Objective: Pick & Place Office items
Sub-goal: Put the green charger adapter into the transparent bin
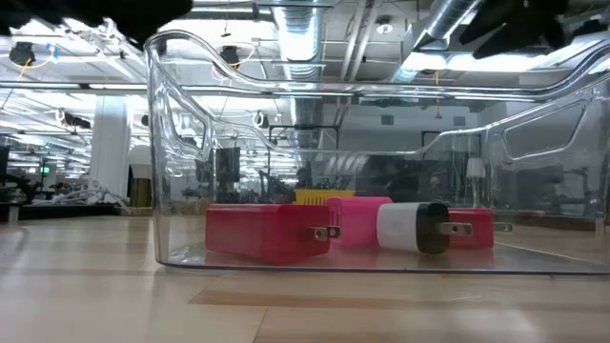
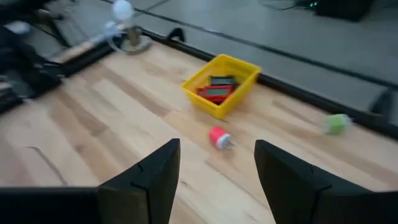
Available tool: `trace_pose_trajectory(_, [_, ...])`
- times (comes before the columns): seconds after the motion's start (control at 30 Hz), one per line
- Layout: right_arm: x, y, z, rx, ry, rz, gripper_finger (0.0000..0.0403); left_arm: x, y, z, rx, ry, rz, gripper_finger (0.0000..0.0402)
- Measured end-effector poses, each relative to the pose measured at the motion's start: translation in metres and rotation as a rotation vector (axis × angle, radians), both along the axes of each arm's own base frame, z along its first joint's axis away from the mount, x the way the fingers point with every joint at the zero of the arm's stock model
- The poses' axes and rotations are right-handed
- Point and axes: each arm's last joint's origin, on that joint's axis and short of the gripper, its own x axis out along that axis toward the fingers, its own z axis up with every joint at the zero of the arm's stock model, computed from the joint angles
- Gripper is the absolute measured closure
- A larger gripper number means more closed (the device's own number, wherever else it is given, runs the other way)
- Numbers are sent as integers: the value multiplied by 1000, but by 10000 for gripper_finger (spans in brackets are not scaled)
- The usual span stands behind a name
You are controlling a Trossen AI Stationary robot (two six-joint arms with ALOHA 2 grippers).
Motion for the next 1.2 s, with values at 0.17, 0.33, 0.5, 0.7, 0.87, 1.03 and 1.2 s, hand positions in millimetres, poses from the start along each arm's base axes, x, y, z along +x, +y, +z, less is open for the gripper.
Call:
trace_pose_trajectory(0.17, [8,-14,-12,48,-57,119,202,4,46,-22,-57,-47,-120,233])
trace_pose_trajectory(0.33, [20,-24,-20,42,-8,133,202,-9,74,-33,-136,-49,-199,273])
trace_pose_trajectory(0.5, [22,-38,-20,47,6,77,202,-39,84,-41,-169,-145,-228,289])
trace_pose_trajectory(0.7, [19,-73,-17,120,-1,-19,202,-58,84,-37,-161,-173,-228,287])
trace_pose_trajectory(0.87, [17,-116,-23,188,45,-129,202,-67,83,-38,-138,-172,-239,286])
trace_pose_trajectory(1.03, [14,-167,-39,307,116,-207,202,-69,83,-41,-143,-143,-238,284])
trace_pose_trajectory(1.2, [11,-214,-64,421,149,-255,202,-69,83,-41,-143,-144,-232,284])
